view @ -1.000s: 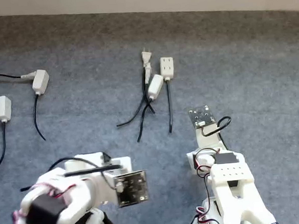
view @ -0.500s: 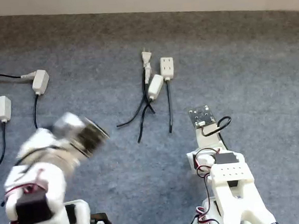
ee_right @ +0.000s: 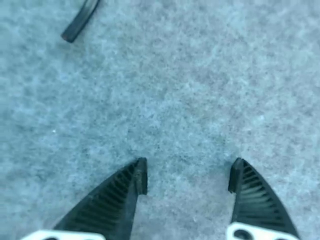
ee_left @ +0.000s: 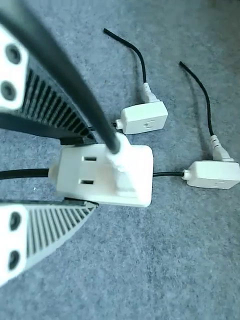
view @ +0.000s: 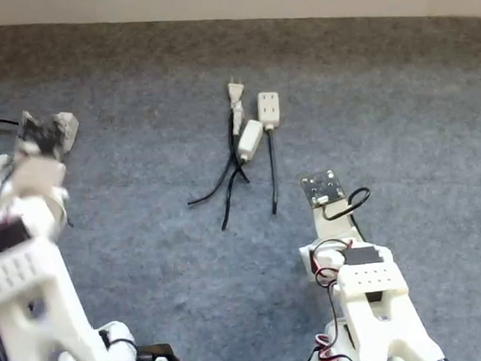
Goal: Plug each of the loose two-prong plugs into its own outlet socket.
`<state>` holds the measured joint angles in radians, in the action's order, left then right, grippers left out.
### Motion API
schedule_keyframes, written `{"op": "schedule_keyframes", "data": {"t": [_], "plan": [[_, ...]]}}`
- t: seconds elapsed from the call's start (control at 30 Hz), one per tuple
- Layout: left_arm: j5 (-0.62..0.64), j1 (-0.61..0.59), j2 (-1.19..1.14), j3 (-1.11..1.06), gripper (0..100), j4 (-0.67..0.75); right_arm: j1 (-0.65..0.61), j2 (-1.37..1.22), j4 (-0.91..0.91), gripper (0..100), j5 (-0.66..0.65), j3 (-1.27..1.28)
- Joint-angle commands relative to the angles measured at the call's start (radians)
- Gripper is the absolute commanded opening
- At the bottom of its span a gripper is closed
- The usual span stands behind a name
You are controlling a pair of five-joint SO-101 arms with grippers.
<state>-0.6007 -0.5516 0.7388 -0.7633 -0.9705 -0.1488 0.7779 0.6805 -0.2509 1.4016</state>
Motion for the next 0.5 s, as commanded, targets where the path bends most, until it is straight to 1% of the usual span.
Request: {"op": "schedule_keyframes", "data": {"t": [0.0,0.07,0.2,0.33,0.47], "plan": [[0.081,-0.005,-0.357,0.332,1,-0.026,-0.018,0.012,-0.008,26.3,0.005,-0.002],[0.092,-0.002,-0.496,0.443,1,-0.026,-0.018,0.012,-0.008,26.3,0.005,-0.002],[0.097,0.073,-0.748,0.599,1,-0.029,-0.018,0.012,-0.010,26.3,0.005,-0.002],[0.097,0.139,-0.932,0.736,1,-0.029,-0.018,0.012,-0.012,26.3,0.005,0.010],[0.097,0.182,-1.064,0.845,1,-0.029,-0.018,0.012,-0.012,26.3,0.005,0.013]]}}
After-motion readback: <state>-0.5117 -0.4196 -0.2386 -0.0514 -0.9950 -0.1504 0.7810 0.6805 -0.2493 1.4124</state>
